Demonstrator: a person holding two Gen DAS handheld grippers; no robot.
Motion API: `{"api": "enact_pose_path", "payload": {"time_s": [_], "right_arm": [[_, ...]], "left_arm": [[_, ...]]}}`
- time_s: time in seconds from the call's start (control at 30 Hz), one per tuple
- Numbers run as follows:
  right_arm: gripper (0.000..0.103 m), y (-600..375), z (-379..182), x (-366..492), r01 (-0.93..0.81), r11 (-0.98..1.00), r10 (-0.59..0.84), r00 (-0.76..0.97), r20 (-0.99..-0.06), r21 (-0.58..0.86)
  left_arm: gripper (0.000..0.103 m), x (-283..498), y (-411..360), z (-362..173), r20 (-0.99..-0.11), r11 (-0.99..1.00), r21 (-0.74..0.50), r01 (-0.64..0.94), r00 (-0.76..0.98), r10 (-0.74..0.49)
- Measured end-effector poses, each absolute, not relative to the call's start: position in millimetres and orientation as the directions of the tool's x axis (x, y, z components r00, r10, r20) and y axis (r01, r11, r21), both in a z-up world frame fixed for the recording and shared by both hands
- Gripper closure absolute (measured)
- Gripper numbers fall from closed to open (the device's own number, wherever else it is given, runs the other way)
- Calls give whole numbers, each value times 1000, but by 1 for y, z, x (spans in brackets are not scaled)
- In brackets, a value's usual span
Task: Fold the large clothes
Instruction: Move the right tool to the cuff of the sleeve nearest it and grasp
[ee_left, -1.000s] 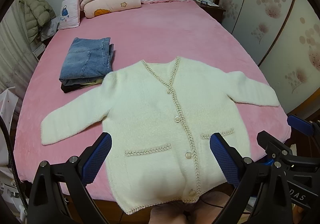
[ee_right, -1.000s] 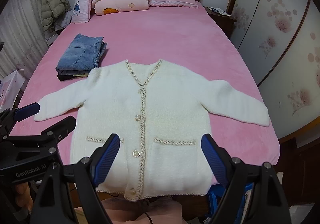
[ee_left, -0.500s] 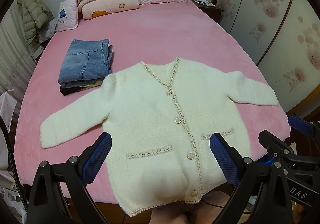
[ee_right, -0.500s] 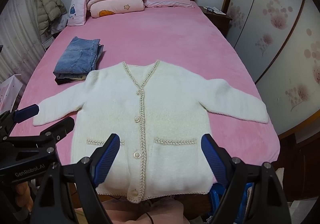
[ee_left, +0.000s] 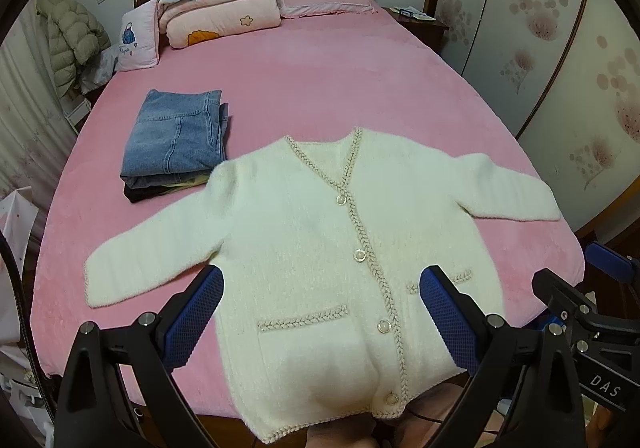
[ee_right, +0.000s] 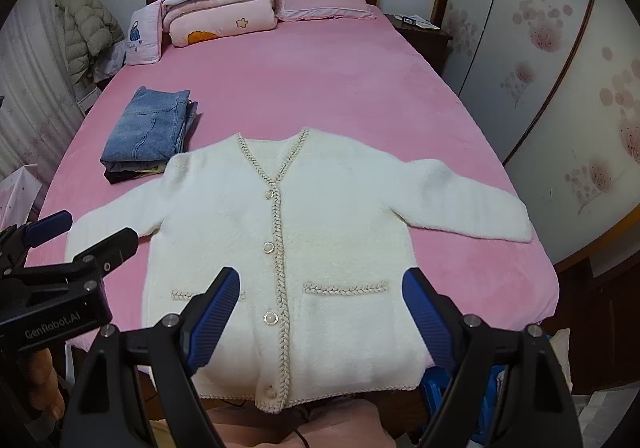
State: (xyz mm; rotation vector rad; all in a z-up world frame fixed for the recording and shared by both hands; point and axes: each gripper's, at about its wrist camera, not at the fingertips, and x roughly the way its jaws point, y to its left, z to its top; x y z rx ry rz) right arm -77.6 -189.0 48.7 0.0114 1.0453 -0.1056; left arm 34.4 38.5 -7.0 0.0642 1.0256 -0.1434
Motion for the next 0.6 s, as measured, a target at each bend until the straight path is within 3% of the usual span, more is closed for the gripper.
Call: {"api": "enact_pose_path", "payload": {"time_s": [0.27,0.6], "right_arm": [[19,-215,47,-68,101,995,-58,508,-860,-7],[19,-302,44,-39,101,994,-13,519,-855,46]], "left_arm": [[5,46,16,8,-824,992,35,121,565,-40],[5,69,-61,55,-688,996,23,86,724,-46]]}}
